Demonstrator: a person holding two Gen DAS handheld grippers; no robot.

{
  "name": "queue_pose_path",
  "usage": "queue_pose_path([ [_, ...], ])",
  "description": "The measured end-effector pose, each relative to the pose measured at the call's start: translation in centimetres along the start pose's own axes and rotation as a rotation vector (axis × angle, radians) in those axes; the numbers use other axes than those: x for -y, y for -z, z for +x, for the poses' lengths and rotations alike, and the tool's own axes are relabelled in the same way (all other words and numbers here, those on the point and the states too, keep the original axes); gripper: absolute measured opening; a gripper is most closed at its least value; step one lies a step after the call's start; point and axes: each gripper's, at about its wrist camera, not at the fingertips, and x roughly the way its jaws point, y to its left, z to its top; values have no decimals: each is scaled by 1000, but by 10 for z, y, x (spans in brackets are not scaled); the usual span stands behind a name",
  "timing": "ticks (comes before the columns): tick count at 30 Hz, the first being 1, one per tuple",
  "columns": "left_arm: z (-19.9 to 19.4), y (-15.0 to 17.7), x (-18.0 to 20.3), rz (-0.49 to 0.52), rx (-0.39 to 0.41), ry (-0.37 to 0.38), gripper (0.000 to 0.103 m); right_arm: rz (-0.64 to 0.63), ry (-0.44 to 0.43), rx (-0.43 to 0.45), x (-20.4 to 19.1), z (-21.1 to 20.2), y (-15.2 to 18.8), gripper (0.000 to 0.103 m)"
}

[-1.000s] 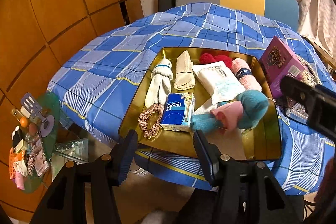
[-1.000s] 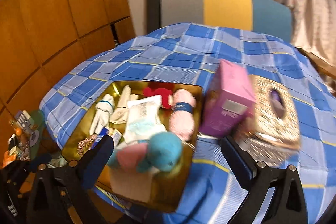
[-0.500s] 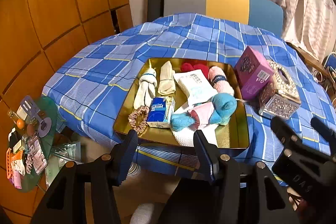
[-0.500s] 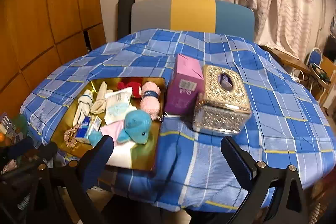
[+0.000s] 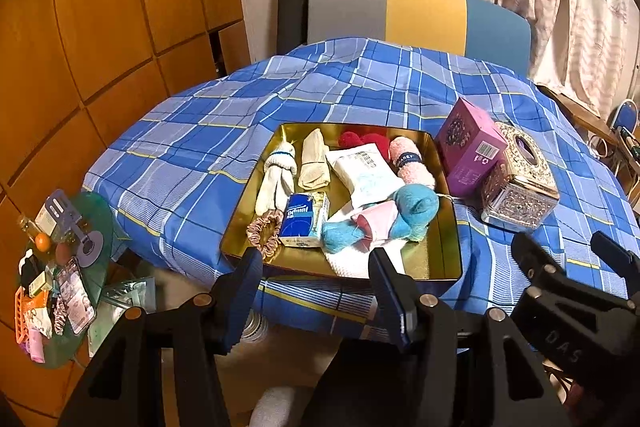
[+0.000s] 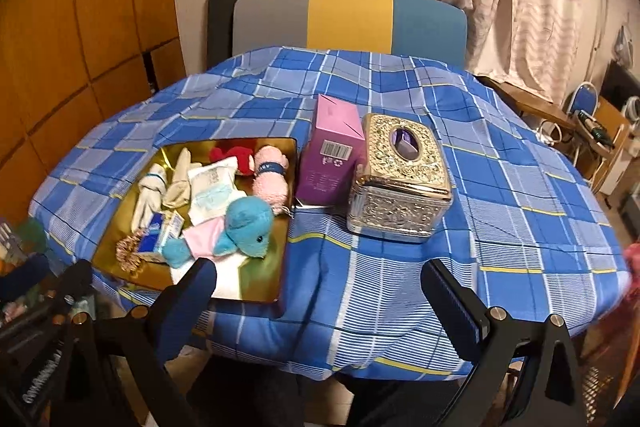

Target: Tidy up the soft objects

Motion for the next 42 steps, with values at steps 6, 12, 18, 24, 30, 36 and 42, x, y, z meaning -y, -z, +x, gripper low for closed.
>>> queue_pose_path([
  [6, 0, -1, -4, -10, -3, -3, 56, 4, 3, -5, 0, 0, 1, 103],
  [12, 1, 0, -3, -7, -8, -5, 56, 11, 3, -7, 1, 0, 1, 103],
  [18, 0, -1, -2, -1, -5, -6, 56, 9, -6, -18, 0, 2, 2, 103],
  [24, 1, -1, -3, -4, -10, -4, 56, 12, -7, -16, 0, 1, 2, 103],
  [30, 2, 0, -3, -2, -12, -2, 56, 12, -6, -20, 0, 2, 2, 103],
  [36, 2, 0, -3, -1, -13, -3, 56, 11, -8, -29, 0, 4, 2, 103],
  [42, 3, 0, -3, 0, -19, -1, 56, 15, -11, -38, 0, 6, 3, 103],
])
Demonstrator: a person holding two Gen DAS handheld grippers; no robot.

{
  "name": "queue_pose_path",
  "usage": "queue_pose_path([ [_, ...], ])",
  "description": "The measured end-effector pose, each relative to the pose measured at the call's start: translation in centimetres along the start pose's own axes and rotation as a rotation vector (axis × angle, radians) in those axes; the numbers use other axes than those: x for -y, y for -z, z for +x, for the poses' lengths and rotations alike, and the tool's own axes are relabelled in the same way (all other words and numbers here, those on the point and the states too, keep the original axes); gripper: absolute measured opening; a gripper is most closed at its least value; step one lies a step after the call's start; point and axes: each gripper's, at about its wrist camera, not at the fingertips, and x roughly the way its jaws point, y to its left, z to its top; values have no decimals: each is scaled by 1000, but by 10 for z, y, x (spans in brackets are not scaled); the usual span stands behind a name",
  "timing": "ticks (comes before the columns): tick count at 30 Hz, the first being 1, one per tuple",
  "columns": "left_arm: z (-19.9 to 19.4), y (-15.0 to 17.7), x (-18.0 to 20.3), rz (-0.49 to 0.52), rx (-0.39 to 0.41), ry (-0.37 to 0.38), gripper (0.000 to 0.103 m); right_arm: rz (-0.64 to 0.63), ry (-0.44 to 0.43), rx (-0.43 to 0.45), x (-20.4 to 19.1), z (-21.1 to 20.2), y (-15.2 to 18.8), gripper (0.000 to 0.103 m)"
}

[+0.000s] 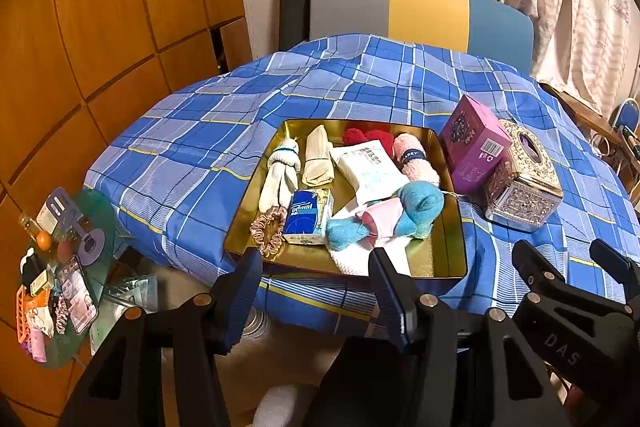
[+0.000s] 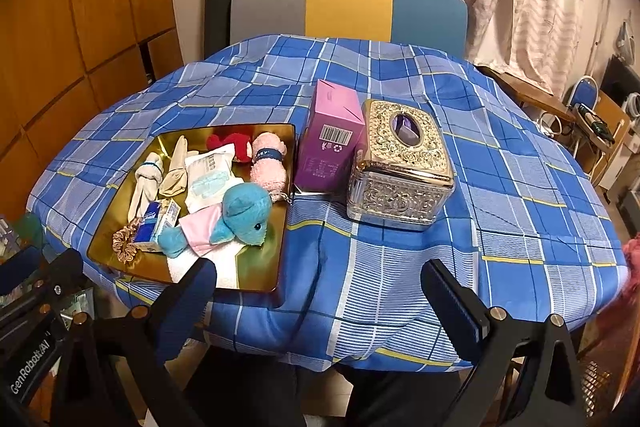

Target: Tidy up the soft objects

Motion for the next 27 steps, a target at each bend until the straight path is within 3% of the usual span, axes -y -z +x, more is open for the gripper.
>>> queue_pose_path([
  [27, 5, 2, 2, 2, -16, 2, 56, 9, 1, -12, 3, 2, -1, 103],
])
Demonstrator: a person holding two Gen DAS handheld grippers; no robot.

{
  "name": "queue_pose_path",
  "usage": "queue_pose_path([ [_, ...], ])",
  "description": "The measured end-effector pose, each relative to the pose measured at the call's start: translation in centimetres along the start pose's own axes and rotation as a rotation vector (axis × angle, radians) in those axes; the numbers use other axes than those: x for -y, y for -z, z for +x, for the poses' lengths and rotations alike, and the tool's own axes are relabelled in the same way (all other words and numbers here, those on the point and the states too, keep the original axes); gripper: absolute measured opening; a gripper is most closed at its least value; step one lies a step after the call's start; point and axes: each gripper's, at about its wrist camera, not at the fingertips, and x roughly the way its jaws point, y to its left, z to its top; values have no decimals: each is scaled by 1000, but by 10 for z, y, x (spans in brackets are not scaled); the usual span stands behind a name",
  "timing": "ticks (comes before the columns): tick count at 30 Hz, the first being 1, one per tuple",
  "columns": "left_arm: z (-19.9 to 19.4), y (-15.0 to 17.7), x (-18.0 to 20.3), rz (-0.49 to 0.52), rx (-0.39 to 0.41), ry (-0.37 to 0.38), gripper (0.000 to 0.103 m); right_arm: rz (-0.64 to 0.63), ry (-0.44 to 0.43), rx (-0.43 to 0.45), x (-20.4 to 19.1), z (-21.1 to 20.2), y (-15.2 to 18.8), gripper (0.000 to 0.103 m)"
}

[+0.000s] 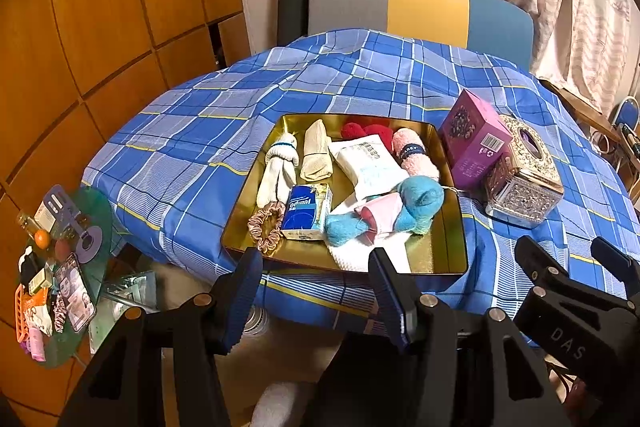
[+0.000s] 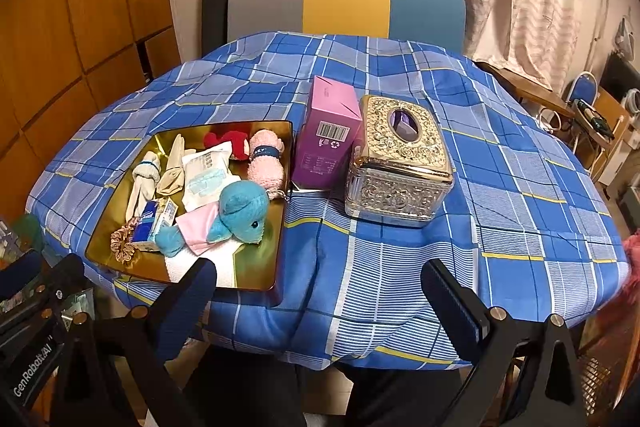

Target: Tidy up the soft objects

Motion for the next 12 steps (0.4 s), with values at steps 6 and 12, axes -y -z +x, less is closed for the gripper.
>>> queue_pose_path([
  [6, 2, 0, 0, 3, -8, -4, 56, -1, 3, -6, 0, 1, 0, 103],
  [12, 6, 0, -2, -6, -15, -24, 56, 5, -2, -15, 1, 3, 1, 103],
])
